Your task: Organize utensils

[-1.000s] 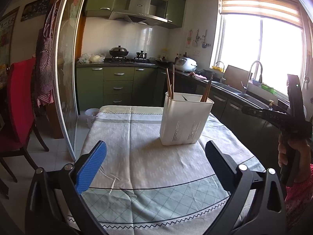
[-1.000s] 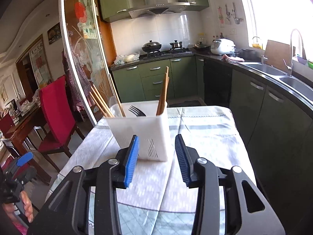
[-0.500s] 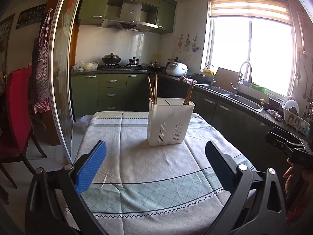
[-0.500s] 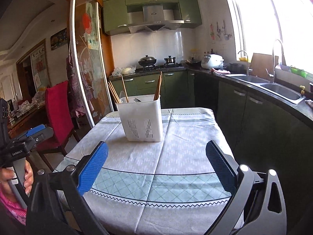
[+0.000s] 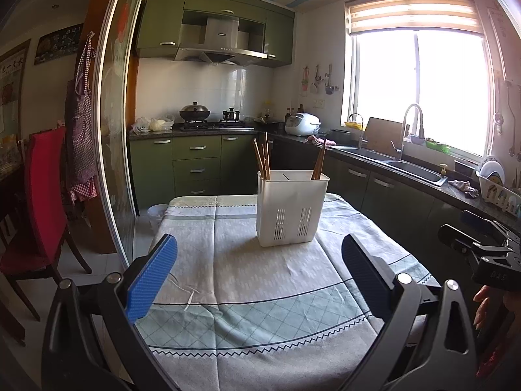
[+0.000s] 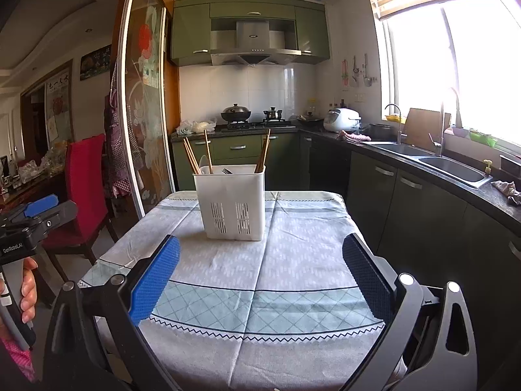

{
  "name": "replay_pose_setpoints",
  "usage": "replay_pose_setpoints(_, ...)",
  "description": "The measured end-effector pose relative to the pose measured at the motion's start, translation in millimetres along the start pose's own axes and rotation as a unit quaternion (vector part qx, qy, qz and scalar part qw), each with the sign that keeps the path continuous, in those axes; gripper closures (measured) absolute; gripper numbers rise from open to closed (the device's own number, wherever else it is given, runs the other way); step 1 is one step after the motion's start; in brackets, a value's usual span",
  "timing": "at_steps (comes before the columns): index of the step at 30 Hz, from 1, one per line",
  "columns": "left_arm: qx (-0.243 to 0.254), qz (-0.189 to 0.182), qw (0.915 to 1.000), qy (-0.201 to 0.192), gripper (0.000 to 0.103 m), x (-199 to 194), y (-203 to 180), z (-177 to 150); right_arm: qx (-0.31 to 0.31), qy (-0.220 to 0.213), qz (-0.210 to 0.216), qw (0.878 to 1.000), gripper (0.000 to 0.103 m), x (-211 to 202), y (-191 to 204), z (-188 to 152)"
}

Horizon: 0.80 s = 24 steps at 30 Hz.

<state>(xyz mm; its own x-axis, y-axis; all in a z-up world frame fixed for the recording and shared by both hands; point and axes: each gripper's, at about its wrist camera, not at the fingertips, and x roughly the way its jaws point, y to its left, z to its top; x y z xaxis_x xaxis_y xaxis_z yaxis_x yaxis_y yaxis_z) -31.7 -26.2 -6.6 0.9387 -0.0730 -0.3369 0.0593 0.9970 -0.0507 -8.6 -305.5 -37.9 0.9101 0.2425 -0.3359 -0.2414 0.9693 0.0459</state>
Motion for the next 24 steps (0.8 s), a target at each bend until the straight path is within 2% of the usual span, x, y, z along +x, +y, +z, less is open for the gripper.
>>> replay_pose_setpoints(6, -0.003, 0.001, 1.0000, 0.006, 0.007, -1, 2, -5, -0.010, -0.001, -0.011, 1.000, 0.005, -3, 5, -1)
replay_pose_setpoints(24, -0.015, -0.004, 0.9999, 0.007, 0.007, -9, 7, -7, -0.023, 0.001, 0.002, 1.000, 0.005, -4, 17, -3)
